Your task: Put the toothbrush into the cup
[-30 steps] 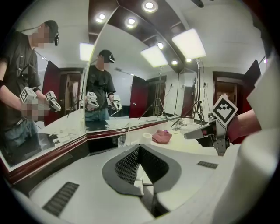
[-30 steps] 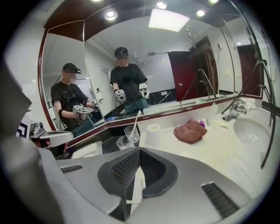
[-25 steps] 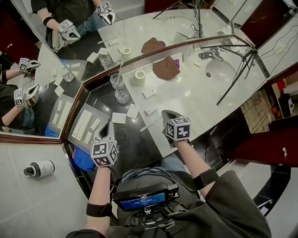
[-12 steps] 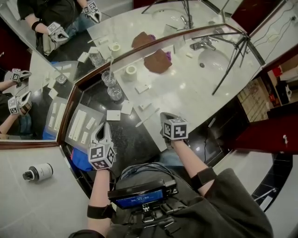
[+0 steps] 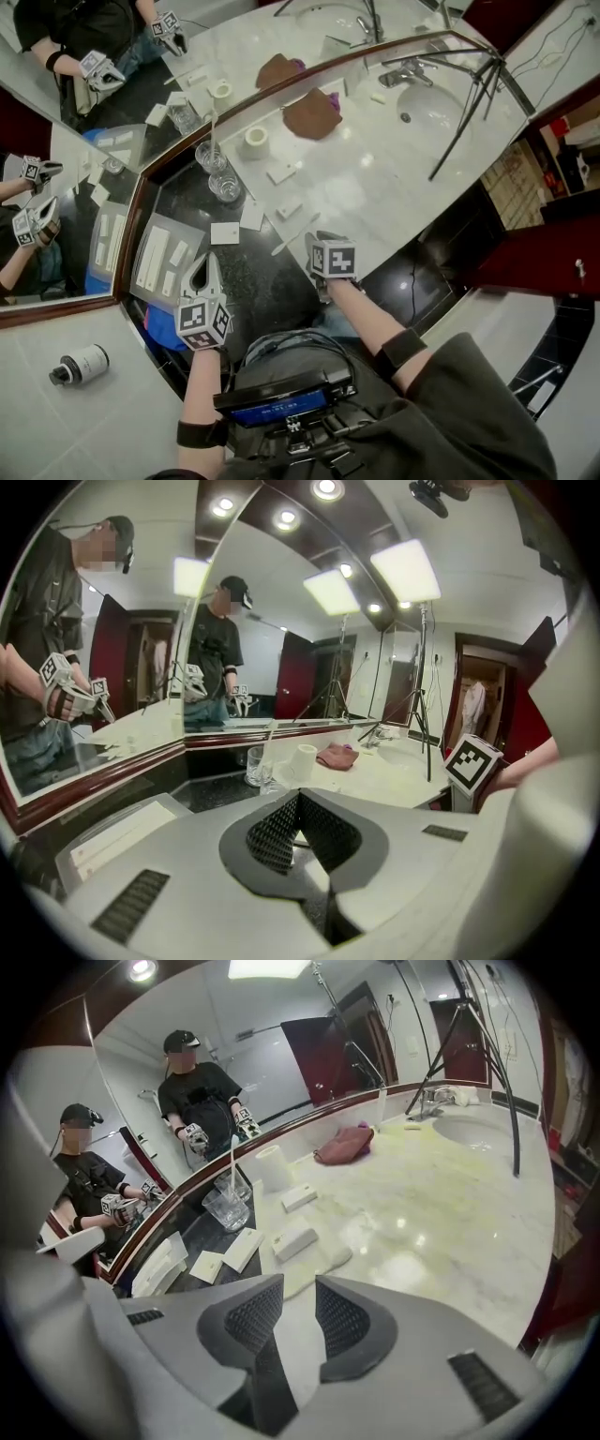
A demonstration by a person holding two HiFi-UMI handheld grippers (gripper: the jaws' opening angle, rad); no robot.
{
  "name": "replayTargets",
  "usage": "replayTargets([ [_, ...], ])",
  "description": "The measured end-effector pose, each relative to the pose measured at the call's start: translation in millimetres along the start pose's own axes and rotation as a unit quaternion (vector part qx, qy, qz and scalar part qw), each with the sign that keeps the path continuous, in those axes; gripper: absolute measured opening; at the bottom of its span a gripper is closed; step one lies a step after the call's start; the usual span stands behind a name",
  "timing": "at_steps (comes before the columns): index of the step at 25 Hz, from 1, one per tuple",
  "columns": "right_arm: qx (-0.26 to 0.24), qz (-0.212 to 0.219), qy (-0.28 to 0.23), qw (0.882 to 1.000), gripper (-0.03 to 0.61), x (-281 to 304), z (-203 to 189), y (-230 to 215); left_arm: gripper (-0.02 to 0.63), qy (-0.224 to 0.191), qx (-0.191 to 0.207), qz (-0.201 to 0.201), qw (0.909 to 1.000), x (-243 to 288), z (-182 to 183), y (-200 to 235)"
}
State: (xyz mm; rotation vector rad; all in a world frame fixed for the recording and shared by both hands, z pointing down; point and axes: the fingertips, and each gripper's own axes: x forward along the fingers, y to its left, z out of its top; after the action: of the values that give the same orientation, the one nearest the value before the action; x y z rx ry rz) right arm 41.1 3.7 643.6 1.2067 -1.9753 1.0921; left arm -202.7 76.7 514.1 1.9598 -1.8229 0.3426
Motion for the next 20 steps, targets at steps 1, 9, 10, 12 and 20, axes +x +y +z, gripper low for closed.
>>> replayTargets([
  [1,0.004,-0.005,0.004,1.000,0.146,5,-2,2,0.002,0.003,0.000,-0.002,1.0000,2,-2,0],
  [9,0.048,-0.046,0.032,0.997,0.173,40,-2,4,0.002,0.030,0.004,-0.010,0.9995,21,-12,-7],
  [10,0.050,-0.057,0.034,0.997,0.173,42,0,1,0.002,0.032,0.004,-0.010,0.9994,23,-13,-7],
  [12,0.058,-0.073,0.042,0.995,0.173,47,-1,-4,0.002,0.038,0.003,-0.012,0.9992,27,-15,-7],
  [20,0.049,-0.099,0.056,0.992,0.172,65,1,-16,0.002,0.049,0.002,-0.013,0.9987,42,-15,-3],
])
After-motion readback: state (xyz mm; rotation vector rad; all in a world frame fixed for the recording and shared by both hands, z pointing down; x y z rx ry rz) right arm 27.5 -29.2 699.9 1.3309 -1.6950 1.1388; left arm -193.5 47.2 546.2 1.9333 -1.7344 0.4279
